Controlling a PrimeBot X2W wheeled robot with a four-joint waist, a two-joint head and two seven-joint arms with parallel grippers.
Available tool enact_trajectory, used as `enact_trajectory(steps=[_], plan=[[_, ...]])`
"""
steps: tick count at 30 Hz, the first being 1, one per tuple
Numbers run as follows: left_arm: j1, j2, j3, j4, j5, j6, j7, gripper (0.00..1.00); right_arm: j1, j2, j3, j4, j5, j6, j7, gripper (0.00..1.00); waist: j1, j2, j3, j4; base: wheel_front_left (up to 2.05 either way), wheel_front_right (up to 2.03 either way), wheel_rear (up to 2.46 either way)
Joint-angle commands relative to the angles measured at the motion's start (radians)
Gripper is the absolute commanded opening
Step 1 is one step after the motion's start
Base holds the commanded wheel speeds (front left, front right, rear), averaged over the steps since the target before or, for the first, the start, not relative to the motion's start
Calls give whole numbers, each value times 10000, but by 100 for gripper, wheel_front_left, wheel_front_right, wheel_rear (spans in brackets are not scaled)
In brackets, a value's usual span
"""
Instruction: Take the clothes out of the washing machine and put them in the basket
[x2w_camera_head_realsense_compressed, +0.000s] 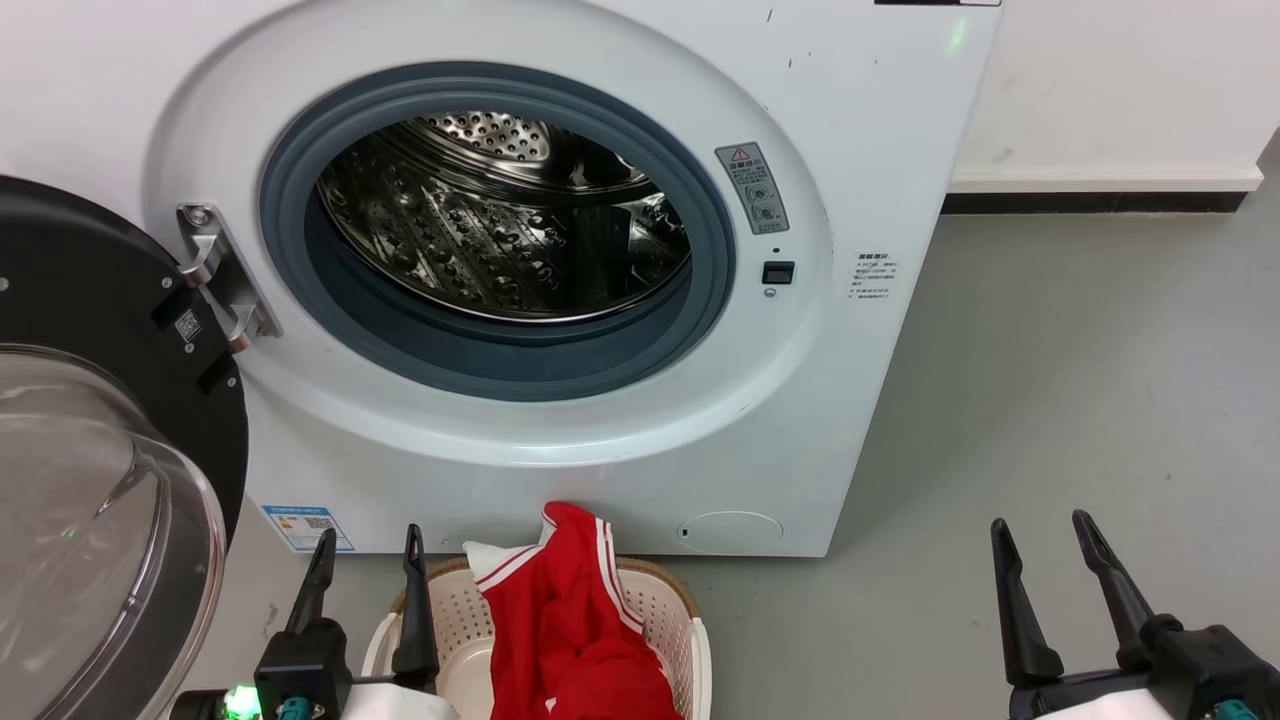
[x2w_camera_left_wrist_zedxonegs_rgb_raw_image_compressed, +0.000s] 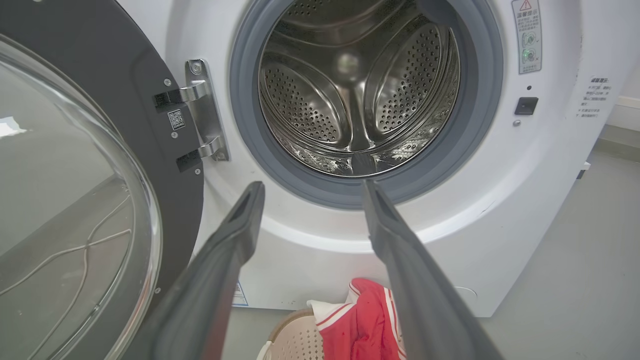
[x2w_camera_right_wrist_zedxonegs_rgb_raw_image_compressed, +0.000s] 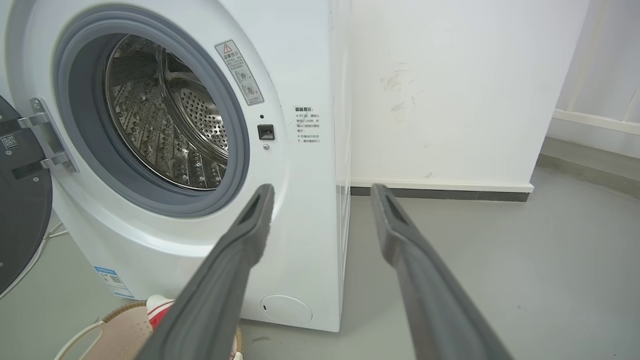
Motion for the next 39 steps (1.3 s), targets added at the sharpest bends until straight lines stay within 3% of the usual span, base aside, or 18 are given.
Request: enact_trajectory(steps=[1,12,13,17,39], plan=[[104,-55,74,30,49,-48,-25,100,155,10,7,-1,43,-7,-19,100,1,-1,-16,-20,0,0,0],[41,-160,237,44,146,-161,-25,100,157,10,16,-2,-11,-7,-19,100,1,-1,2,-81,0,0,0],[10,-163,236,34,110,-160,2,0,59,0,10,14,5,0,0,0,1,-1,2,-83,0,0,0],[66,-188,243,408,42,-163,70,0,130,4,27,337,53,0,38,0,1,-1,2,-84,0,0,0],[-504,-199,656,723,-4309,-735,1113,0,-594,-244,38,871,4597,-1,821,0,1,-1,-3,-56,0,0,0]])
